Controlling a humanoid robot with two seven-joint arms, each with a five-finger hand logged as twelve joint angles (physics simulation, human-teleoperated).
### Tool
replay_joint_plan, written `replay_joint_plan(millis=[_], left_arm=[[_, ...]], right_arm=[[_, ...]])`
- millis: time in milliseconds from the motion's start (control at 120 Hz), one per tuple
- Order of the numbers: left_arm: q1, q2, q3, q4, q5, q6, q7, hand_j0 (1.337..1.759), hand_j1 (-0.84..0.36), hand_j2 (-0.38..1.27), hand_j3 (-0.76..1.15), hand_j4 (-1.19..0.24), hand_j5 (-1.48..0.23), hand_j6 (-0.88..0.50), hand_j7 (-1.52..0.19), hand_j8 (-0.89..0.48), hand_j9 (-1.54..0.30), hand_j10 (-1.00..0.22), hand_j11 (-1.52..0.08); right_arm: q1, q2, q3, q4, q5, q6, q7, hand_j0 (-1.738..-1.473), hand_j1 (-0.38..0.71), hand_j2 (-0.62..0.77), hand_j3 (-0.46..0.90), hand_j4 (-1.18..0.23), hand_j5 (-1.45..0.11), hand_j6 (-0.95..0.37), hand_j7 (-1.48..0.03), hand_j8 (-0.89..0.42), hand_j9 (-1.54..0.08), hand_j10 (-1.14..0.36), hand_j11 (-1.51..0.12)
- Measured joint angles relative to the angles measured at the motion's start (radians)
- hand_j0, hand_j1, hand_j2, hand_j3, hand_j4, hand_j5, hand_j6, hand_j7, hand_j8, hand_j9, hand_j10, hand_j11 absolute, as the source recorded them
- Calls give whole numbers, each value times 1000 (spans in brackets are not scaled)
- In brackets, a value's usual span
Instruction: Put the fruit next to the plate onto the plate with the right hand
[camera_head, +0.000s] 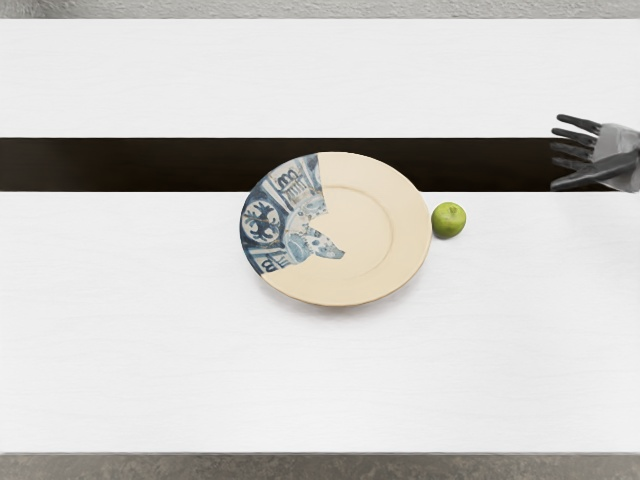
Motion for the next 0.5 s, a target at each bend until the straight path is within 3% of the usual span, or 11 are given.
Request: replay_joint_plan(millis=[142,208,275,383,500], left_arm=[[0,0,0,0,0,0,0,1658,337,2,0,-10,-13,-10,-13,-10,-13,-10,-13],[0,0,0,0,0,0,0,1658,337,2,0,-10,-13,-10,-13,-10,-13,-10,-13],[0,0,0,0,0,0,0,1658,337,2,0,-10,-13,-10,-13,-10,-13,-10,-13],[0,0,0,0,0,0,0,1658,337,2,0,-10,-13,-10,-13,-10,-13,-10,-13],[0,0,0,0,0,0,0,1658,337,2,0,-10,-13,-10,-13,-10,-13,-10,-13]], right_arm=[[0,8,-5,-6,15,0,-2,-1658,-349,1,0,0,0,1,0,1,0,-3,23],[18,11,-71,-6,39,0,-17,-1658,-349,1,0,0,0,2,0,2,0,-1,17],[83,13,-209,-5,73,0,-52,-1658,-349,1,0,0,0,2,0,2,0,-1,12],[174,13,-342,-2,154,0,-151,-1658,-349,1,0,0,0,1,0,1,0,0,7],[302,12,-492,2,182,0,-205,-1658,-349,1,0,0,0,2,0,1,0,0,4]])
